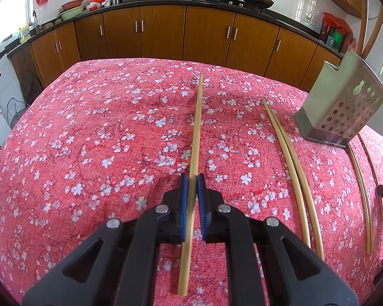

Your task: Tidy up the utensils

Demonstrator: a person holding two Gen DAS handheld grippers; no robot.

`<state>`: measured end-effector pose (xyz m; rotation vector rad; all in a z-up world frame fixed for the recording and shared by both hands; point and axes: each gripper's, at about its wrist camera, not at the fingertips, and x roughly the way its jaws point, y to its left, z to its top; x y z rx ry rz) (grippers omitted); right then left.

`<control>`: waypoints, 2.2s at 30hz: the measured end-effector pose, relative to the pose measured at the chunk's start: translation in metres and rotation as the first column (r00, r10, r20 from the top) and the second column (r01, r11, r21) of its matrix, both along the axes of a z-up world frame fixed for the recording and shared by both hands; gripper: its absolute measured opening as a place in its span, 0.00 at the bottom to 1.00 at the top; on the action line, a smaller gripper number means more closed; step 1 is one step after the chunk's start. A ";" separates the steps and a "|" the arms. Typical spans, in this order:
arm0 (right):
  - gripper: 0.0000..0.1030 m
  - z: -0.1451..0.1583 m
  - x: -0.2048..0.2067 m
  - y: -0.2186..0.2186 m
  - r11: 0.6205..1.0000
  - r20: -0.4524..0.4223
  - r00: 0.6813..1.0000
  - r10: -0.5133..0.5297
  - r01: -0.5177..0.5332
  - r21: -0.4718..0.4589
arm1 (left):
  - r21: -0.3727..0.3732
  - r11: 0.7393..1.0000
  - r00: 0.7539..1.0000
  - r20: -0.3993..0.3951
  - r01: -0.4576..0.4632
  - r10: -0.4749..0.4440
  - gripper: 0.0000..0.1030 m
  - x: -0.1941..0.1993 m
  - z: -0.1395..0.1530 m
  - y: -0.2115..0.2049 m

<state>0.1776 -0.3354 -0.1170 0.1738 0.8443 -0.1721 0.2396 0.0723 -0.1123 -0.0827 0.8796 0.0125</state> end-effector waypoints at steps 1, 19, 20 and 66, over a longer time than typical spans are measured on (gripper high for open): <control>0.08 0.000 0.000 0.000 1.000 0.000 1.000 0.000 0.000 0.000 | 0.000 1.000 1.000 0.000 0.000 0.000 0.11 0.000 0.000 0.000; 0.08 0.003 -0.013 0.004 0.999 0.003 1.000 0.028 -0.028 -0.015 | 0.101 0.993 0.998 -0.008 0.068 -0.068 0.08 -0.034 0.003 -0.006; 0.08 0.009 -0.015 0.007 0.999 0.021 0.999 0.031 -0.030 -0.035 | 0.117 0.991 0.997 -0.002 0.071 -0.071 0.08 -0.036 0.005 -0.007; 0.08 0.262 -0.029 0.078 0.988 0.726 0.680 0.098 -0.153 0.009 | -0.083 0.959 0.759 0.632 0.270 -0.158 0.08 -0.063 0.286 -0.115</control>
